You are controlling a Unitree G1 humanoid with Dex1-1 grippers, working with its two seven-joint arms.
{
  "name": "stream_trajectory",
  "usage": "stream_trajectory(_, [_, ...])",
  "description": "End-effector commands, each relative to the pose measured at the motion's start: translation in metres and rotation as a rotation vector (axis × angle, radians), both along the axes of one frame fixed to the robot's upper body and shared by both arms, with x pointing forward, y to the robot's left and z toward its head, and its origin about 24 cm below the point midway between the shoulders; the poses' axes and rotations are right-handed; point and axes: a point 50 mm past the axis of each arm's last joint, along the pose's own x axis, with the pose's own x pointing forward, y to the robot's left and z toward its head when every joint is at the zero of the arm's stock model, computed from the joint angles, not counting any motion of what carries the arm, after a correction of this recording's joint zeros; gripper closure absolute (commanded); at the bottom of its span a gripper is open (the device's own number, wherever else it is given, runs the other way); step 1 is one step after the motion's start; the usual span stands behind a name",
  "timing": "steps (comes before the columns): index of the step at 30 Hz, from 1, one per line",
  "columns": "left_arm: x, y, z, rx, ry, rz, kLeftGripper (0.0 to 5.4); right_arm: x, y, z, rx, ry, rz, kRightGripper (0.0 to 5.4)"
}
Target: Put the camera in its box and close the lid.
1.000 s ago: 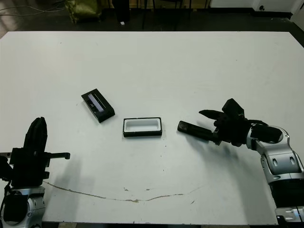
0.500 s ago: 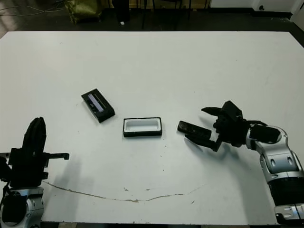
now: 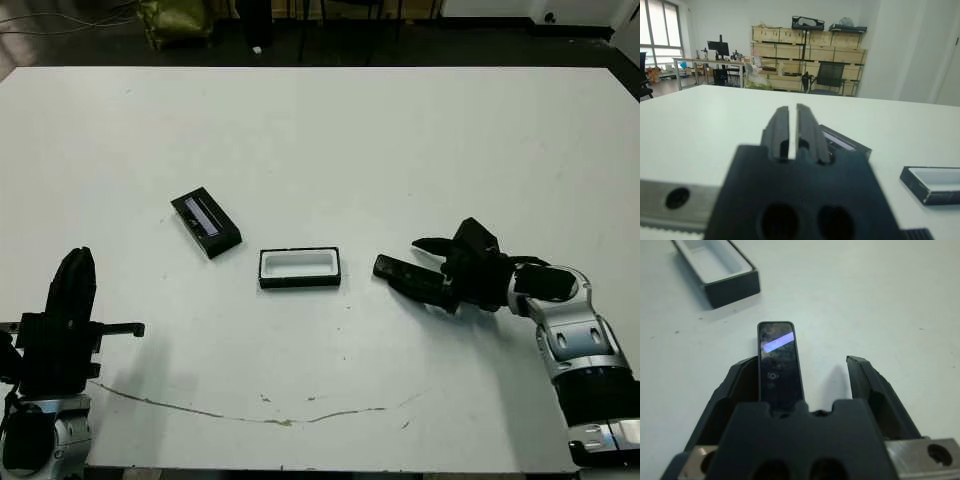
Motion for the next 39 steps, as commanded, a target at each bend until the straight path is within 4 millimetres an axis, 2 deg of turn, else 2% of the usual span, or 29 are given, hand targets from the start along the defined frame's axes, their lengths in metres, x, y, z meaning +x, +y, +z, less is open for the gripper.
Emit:
stream_trajectory(1, [-0.003, 0.002, -0.003, 0.015, 0.029, 0.006, 5.4, -0.017, -0.004, -0.045, -0.038, 0.212, -0.07, 2.07])
stream_trajectory(5, [-0.003, 0.003, -0.002, 0.019, 0.036, 0.011, 5.4, -0.022, -0.001, -0.059, -0.052, 0.263, -0.084, 2.07])
stream_trajectory(8, [-0.004, 0.003, 0.0, 0.015, 0.037, 0.01, 5.4, -0.024, 0.003, -0.063, -0.099, 0.253, -0.046, 2.07])
stream_trajectory(16, [-0.004, 0.002, -0.001, 0.005, 0.032, 0.0, 5.4, -0.028, 0.012, -0.059, -0.19, 0.235, 0.075, 2.07])
stream_trajectory(27, [-0.005, 0.002, -0.001, 0.006, 0.035, 0.009, 5.4, -0.035, 0.018, -0.048, -0.223, 0.22, 0.066, 2.07])
stream_trajectory(31, [-0.004, 0.003, -0.001, 0.006, 0.034, 0.008, 5.4, -0.037, 0.012, -0.05, -0.123, 0.257, 0.033, 2.07])
stream_trajectory(39, [-0.004, 0.003, -0.002, -0.003, 0.026, 0.004, 5.4, -0.04, -0.004, -0.052, -0.134, 0.286, -0.033, 2.07])
